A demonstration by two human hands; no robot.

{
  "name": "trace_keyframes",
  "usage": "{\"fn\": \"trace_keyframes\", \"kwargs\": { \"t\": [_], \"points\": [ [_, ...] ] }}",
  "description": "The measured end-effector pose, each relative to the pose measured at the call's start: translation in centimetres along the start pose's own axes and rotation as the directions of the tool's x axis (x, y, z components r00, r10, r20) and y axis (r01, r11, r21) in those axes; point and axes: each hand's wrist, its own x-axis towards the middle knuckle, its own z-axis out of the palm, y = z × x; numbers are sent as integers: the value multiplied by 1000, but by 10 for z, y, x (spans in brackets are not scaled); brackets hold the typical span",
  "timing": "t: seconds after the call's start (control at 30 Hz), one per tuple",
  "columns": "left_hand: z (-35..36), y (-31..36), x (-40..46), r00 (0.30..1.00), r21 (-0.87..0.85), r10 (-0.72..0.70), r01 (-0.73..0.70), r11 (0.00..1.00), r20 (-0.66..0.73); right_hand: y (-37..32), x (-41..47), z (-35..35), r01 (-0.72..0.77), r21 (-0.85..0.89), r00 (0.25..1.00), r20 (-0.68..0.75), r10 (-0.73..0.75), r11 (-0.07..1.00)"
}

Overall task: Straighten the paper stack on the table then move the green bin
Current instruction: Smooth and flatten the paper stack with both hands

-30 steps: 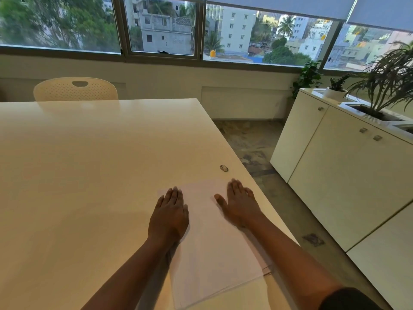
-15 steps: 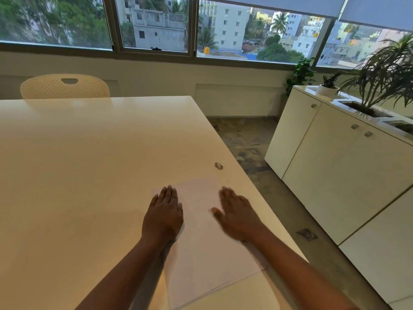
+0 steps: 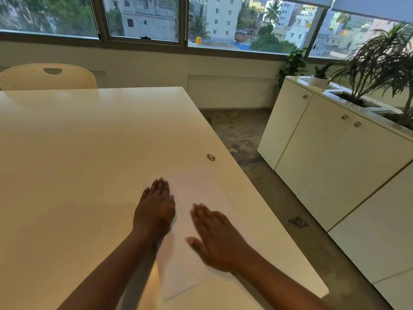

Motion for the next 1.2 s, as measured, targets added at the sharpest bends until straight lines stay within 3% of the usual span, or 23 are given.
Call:
{"fn": "trace_keyframes", "kwargs": {
  "t": [0.2, 0.37, 0.5, 0.6, 0.67, 0.8, 1.03, 1.1, 1.2],
  "points": [
    [-3, 3, -1, 1000, 17, -11, 11, 1000, 5, 68, -3, -13, -231, -38, 973, 4, 231, 972],
    [-5, 4, -1, 1000, 19, -10, 10, 1000, 17, 92, -8, -29, -381, -19, 922, -85, 378, 924],
    [-3, 3, 0, 1000, 20, -9, 8, 1000, 25, 43, -5, -23, -199, 8, 974, -110, 199, 980],
    [-4, 1, -1, 1000, 10, 4, -4, 1000, 22, -5, 5, -8, -12, 70, 998, -55, 16, 997],
    [-4, 2, -3, 1000, 6, 15, -15, 1000, 21, -18, 13, -2, 26, 58, 1000, -14, -25, 998],
    [-6, 3, -3, 1000, 6, 4, -5, 1000, 21, 2, 21, -2, -33, 5, 999, -8, 33, 999],
    [-7, 4, -2, 1000, 21, -14, 14, 1000, 19, 62, 30, -15, -400, -40, 914, -92, 395, 916],
    [-6, 4, -1, 1000, 15, -15, 15, 1000, 22, 52, 46, -19, -348, -23, 930, -131, 342, 937],
    [-5, 3, -1, 1000, 17, -7, 7, 1000, 16, 22, 78, -23, -146, 20, 984, -104, 147, 989]
  ]
}}
